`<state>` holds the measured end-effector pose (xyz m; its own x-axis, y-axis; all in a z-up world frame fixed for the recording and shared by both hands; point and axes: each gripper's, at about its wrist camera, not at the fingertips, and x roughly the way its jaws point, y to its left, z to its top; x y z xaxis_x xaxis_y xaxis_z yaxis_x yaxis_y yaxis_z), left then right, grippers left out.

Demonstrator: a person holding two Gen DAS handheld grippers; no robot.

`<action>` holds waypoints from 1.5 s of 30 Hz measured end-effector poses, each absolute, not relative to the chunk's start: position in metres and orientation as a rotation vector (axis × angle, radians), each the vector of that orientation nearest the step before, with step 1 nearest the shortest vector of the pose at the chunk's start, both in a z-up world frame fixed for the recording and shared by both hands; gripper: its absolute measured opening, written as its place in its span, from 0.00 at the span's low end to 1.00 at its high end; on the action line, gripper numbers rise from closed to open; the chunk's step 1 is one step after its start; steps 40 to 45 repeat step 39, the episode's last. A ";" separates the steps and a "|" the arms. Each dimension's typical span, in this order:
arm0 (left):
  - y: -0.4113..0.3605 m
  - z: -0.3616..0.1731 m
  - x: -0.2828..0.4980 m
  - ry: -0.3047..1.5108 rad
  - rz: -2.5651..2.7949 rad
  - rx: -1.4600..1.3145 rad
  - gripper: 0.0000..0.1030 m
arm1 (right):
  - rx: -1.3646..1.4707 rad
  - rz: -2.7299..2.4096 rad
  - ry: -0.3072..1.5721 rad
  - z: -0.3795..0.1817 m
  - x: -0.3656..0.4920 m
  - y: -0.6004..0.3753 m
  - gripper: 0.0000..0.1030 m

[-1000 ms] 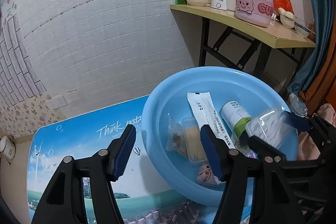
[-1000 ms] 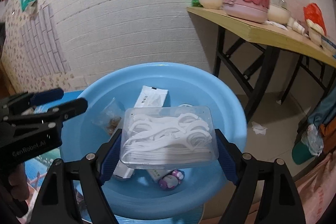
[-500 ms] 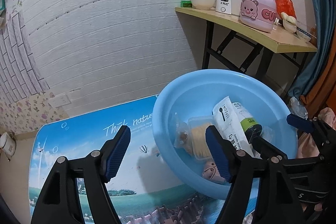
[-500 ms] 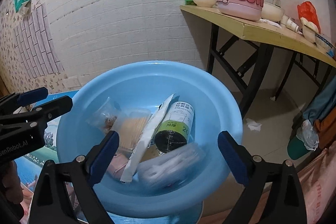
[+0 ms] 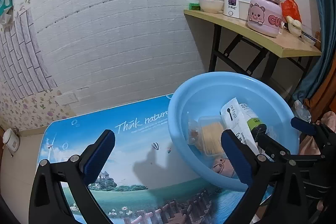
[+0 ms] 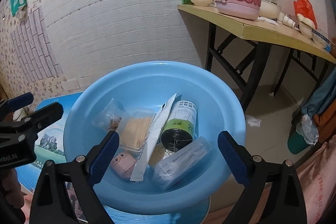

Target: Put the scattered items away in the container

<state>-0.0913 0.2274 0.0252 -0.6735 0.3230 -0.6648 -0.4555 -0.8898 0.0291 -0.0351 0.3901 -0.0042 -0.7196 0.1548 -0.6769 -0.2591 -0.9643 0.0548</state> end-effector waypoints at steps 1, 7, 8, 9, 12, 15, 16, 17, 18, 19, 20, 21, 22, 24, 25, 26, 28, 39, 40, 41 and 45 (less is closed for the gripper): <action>0.226 0.026 -0.091 0.265 2.526 -0.950 1.00 | -1.057 2.705 0.218 -0.004 -0.035 0.389 0.93; 0.215 0.033 -0.089 0.251 2.544 -0.945 1.00 | -1.062 2.694 0.254 0.002 -0.035 0.384 0.93; 0.213 0.034 -0.088 0.251 2.547 -0.944 1.00 | -1.057 2.692 0.250 0.003 -0.035 0.382 0.97; 0.210 0.036 -0.087 0.252 2.551 -0.941 1.00 | -1.055 2.684 0.244 0.004 -0.036 0.380 1.00; 0.202 0.039 -0.085 0.243 2.567 -0.936 1.00 | -1.045 2.684 0.243 0.007 -0.035 0.376 1.00; 0.193 0.042 -0.085 0.224 2.576 -0.937 1.00 | -1.046 2.686 0.255 0.009 -0.035 0.373 1.00; 0.191 0.043 -0.085 0.219 2.579 -0.936 1.00 | -1.048 2.685 0.255 0.010 -0.035 0.372 1.00; 0.188 0.044 -0.084 0.214 2.583 -0.937 1.00 | -1.049 2.684 0.250 0.011 -0.035 0.370 1.00; 0.186 0.045 -0.084 0.209 2.584 -0.937 1.00 | -1.050 2.683 0.246 0.012 -0.035 0.368 1.00; 0.183 0.046 -0.084 0.203 2.586 -0.936 1.00 | -1.050 2.682 0.244 0.013 -0.035 0.368 1.00; 0.181 0.047 -0.083 0.200 2.587 -0.935 1.00 | -1.050 2.683 0.243 0.014 -0.035 0.367 1.00; 0.179 0.048 -0.082 0.197 2.589 -0.932 1.00 | -1.050 2.684 0.239 0.015 -0.035 0.366 1.00; 0.177 0.049 -0.082 0.196 2.590 -0.931 1.00 | -1.049 2.686 0.235 0.016 -0.034 0.364 1.00; 0.173 0.051 -0.080 0.192 2.593 -0.927 1.00 | -1.047 2.690 0.226 0.019 -0.032 0.360 1.00; 0.171 0.052 -0.079 0.188 2.595 -0.926 1.00 | -1.047 2.692 0.222 0.020 -0.030 0.358 1.00; 0.167 0.053 -0.078 0.181 2.597 -0.926 1.00 | -1.046 2.693 0.218 0.022 -0.029 0.355 1.00; 0.163 0.054 -0.077 0.172 2.599 -0.928 1.00 | -1.045 2.697 0.211 0.024 -0.028 0.351 1.00; 0.138 0.066 -0.062 0.140 2.629 -0.917 1.00 | -1.044 2.722 0.164 0.036 -0.016 0.326 1.00; 0.138 0.066 -0.062 0.140 2.629 -0.917 1.00 | -1.044 2.722 0.164 0.036 -0.016 0.326 1.00; 0.138 0.066 -0.062 0.140 2.629 -0.917 1.00 | -1.044 2.722 0.164 0.036 -0.016 0.326 1.00; 0.138 0.066 -0.062 0.140 2.629 -0.917 1.00 | -1.044 2.722 0.164 0.036 -0.016 0.326 1.00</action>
